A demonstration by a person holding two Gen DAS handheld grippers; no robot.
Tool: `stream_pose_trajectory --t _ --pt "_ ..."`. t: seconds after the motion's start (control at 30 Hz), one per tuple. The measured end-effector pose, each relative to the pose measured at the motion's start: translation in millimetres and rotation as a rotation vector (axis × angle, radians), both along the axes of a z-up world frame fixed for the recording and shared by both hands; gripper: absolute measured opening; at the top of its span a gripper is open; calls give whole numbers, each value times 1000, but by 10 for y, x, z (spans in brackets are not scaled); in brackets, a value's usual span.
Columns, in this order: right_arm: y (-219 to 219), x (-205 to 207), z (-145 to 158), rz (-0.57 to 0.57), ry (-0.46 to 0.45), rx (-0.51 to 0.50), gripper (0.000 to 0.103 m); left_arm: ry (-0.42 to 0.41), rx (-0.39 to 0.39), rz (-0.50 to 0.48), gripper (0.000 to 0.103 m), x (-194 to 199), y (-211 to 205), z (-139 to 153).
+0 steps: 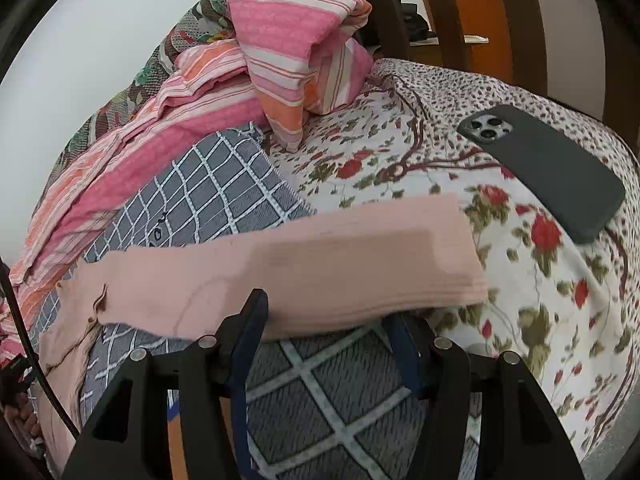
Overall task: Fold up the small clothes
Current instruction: 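Grasp the other sleeve cuff with the right tool and lift it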
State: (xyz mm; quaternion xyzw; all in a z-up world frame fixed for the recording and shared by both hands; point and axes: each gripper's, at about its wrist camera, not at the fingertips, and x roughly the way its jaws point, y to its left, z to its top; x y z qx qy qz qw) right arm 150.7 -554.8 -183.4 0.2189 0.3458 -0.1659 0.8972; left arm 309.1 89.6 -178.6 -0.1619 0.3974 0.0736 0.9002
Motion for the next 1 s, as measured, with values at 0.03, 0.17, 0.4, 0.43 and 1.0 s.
stream_pose_trajectory --t 0.03,0.17,0.4,0.43,1.0 --pt "12 32 12 -10 14 -28 47 2 -5 -4 61 2 8 -2" --pt "93 121 52 -33 77 -142 9 10 -21 -5 61 -24 51 5" --pt "426 77 438 -31 12 -236 6 42 -18 -6 61 -97 231 -28" --pt "490 81 505 -22 1 -248 6 38 -20 -2 61 -120 284 -17" --pt "2862 1039 1444 308 -153 -336 6 -13 62 107 61 -350 1018 111"
